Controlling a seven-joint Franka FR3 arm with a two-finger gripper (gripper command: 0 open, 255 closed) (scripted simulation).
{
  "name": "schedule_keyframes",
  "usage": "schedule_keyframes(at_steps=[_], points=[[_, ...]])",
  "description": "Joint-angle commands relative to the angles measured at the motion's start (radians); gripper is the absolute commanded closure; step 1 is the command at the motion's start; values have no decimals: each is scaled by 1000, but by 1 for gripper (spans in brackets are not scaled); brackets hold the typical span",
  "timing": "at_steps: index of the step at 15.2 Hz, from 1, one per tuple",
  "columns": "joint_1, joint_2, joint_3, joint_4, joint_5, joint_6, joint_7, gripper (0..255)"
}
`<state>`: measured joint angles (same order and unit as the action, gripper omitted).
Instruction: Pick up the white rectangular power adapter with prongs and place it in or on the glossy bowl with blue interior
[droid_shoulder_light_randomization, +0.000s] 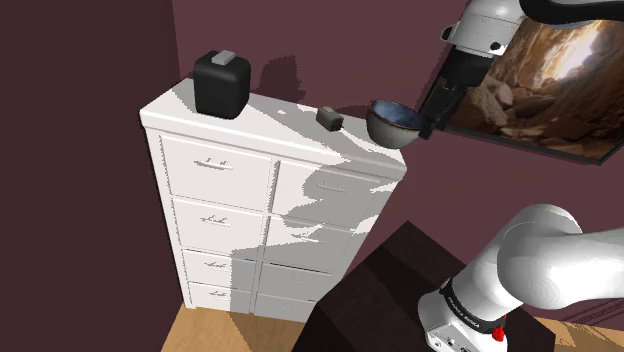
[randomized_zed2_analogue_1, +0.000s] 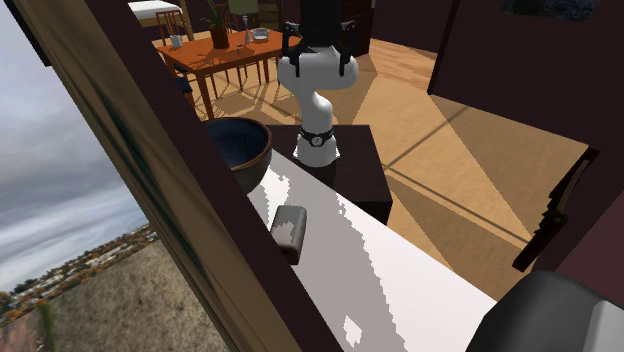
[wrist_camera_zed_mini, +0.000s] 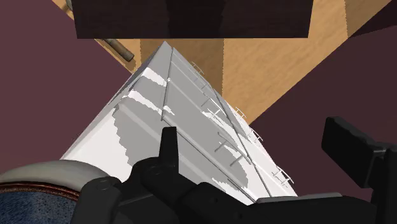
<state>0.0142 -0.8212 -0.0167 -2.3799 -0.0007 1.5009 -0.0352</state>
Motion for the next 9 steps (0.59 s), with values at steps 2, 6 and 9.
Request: schedule_keyframes(at_steps=[2,6,9], points=[[-2,40,-2,13,-1,24,2,0],[-10,203,-8,81,-4,107,9,0],[-15,326,-14,145,-5,157,15,0]])
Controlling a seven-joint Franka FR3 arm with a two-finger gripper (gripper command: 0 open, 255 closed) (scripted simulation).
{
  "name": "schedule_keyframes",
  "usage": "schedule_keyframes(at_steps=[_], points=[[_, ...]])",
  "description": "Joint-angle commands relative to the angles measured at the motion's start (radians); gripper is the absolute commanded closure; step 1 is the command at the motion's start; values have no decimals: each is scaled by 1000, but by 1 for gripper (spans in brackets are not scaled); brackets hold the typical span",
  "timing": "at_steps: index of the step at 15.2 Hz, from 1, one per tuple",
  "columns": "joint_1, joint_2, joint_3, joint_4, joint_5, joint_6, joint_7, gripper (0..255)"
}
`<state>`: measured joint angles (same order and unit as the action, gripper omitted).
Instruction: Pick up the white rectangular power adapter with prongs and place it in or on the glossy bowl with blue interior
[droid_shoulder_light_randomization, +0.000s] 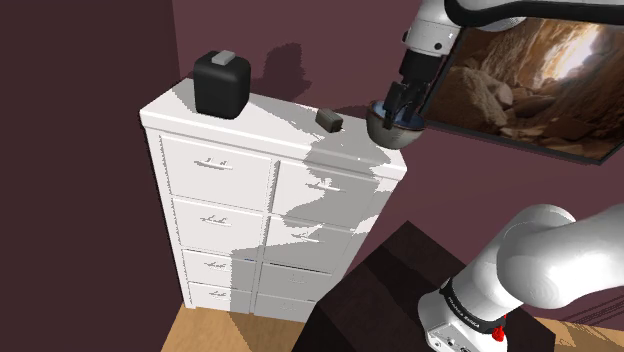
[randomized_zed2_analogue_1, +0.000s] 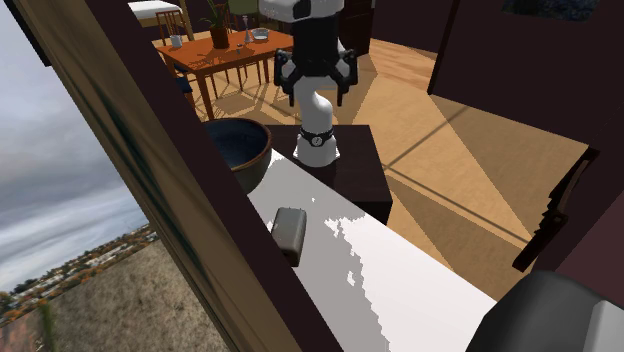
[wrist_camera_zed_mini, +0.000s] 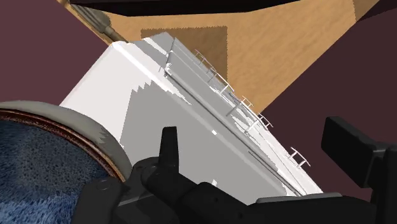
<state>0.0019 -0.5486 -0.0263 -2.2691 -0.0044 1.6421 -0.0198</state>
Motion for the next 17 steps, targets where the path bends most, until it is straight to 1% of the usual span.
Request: schedule_keyframes(at_steps=[1,5,9,13,17], points=[[-4,94,-6,58,-2,30,1,0],[-10,258,-14,167,-1,74,7,0],[-17,422,-23,296,2,97,12,0],[-24,588,-31,449,8,99,15,0],[-34,760,-39,629,18,78,18,0]])
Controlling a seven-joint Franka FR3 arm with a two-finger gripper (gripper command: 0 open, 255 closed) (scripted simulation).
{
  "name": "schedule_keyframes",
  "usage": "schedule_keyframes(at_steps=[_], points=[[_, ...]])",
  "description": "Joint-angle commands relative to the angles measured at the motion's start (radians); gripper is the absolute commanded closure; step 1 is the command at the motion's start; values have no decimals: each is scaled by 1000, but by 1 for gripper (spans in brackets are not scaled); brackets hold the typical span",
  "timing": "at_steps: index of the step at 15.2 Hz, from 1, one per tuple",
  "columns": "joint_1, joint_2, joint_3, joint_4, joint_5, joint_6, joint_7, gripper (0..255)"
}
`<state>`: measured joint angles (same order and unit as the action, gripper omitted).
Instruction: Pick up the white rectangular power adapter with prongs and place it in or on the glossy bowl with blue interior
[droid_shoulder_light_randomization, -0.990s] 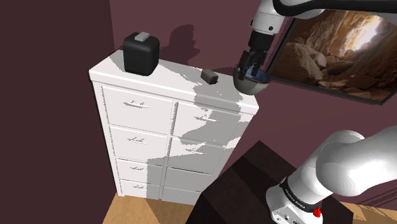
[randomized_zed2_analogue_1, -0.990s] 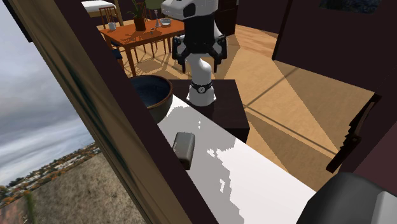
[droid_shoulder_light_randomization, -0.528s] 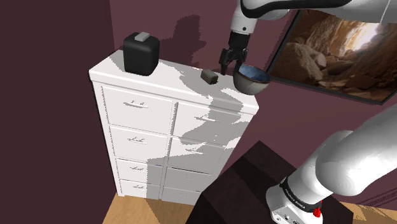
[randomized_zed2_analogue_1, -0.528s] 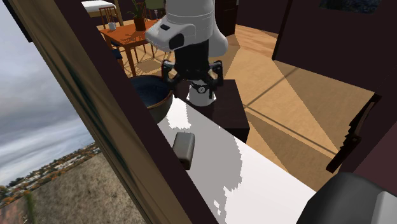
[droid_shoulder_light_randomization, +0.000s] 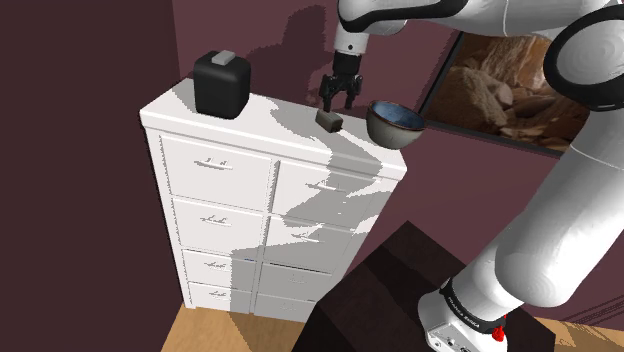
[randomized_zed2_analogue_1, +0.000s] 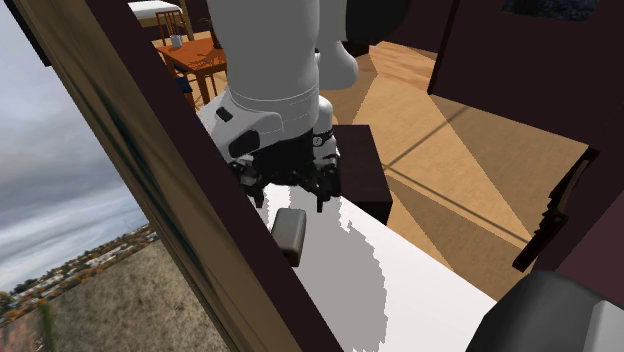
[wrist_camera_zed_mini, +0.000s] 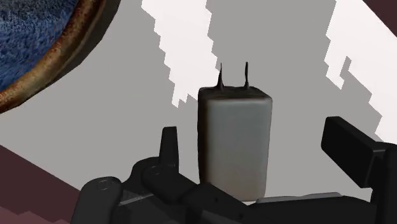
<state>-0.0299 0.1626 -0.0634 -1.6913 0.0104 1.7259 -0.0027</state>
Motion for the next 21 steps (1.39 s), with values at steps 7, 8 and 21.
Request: schedule_keyframes(at_steps=[7,8,21], points=[[-3,65,-2,-12,4,72,1,0],[-3,65,-2,-32,4,93,1,0],[-3,65,-2,-32,4,92,1,255]])
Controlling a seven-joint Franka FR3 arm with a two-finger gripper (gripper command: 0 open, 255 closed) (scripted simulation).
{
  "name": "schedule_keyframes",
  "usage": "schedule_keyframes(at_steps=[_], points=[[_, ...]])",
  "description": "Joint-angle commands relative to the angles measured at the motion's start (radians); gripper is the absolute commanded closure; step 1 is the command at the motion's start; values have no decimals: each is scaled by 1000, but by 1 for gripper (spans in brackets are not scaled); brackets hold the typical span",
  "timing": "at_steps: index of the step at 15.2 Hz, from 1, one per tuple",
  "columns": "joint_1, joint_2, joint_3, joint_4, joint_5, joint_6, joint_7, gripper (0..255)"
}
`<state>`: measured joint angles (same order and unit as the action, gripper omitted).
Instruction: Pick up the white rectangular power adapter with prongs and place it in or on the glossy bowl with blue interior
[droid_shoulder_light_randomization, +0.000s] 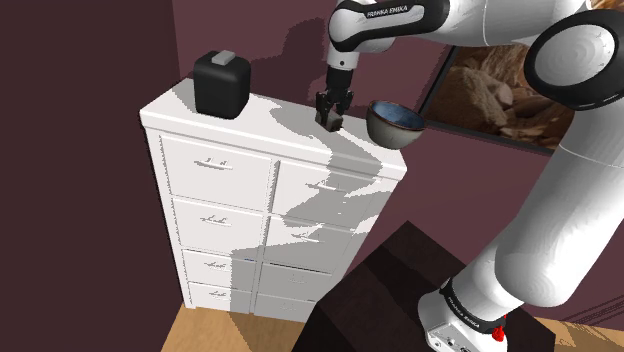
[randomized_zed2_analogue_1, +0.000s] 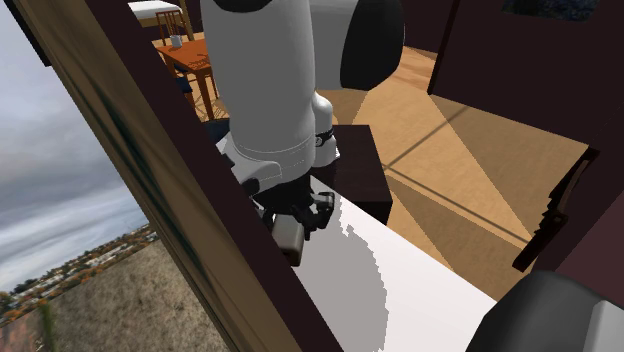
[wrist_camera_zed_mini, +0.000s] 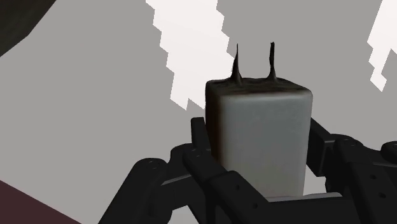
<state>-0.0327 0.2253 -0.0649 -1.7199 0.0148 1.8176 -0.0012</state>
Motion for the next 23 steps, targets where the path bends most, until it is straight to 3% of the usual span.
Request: schedule_keyframes(at_steps=[1,5,23], points=[[0,3,0,-1,0,0,0,255],[0,3,0,-3,0,1,0,255],[-1,-13,-1,217,-2,-235,1,255]])
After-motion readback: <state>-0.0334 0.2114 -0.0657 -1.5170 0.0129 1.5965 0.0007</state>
